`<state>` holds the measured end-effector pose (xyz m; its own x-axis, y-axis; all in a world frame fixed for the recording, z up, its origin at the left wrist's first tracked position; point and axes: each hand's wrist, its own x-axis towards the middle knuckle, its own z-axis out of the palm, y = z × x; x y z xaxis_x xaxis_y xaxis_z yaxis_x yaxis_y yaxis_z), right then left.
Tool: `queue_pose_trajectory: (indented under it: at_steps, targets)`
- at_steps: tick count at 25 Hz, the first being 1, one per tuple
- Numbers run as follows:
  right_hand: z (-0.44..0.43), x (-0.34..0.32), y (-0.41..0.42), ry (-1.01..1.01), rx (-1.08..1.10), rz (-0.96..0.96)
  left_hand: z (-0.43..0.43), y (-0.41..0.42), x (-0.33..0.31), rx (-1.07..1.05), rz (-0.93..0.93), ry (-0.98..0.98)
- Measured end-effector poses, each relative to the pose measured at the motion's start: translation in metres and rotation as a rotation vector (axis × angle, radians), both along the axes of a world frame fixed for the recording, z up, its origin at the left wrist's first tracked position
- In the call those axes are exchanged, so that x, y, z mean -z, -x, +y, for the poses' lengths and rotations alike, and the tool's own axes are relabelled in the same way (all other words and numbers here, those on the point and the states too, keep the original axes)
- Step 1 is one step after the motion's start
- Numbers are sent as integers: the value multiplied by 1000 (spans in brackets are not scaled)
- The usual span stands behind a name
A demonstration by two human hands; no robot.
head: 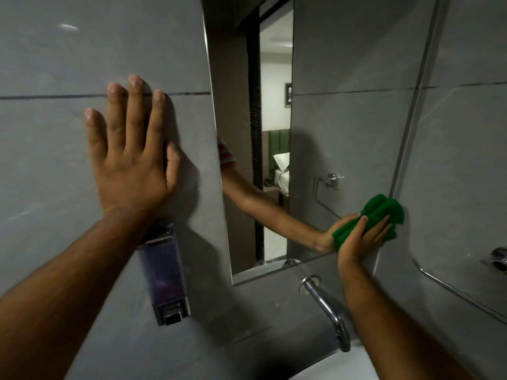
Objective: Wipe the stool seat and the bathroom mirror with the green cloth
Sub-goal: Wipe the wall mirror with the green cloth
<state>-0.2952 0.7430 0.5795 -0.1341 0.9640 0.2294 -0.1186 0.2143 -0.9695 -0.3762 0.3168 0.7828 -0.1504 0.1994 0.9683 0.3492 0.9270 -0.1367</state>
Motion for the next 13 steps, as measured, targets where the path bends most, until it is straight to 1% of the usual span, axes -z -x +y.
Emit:
queue_pose_trajectory:
  at_steps: [3,5,8,10,13]
  targets:
    - [2,3,3,23,12,113,1,-8,-2,-21,-17,2]
    - [1,0,0,100,45,200,4,-11,-4,-43,-25,10]
    - [-5,-15,-11,212,71,254,5,-16,-7,-71,-31,17]
    - [-21,-35,-22,161,37,312,3,-22,-8,-88,-54,38]
    - [-68,-90,-34,-58,-106,366,-7,-40,-15,-90,-146,124]
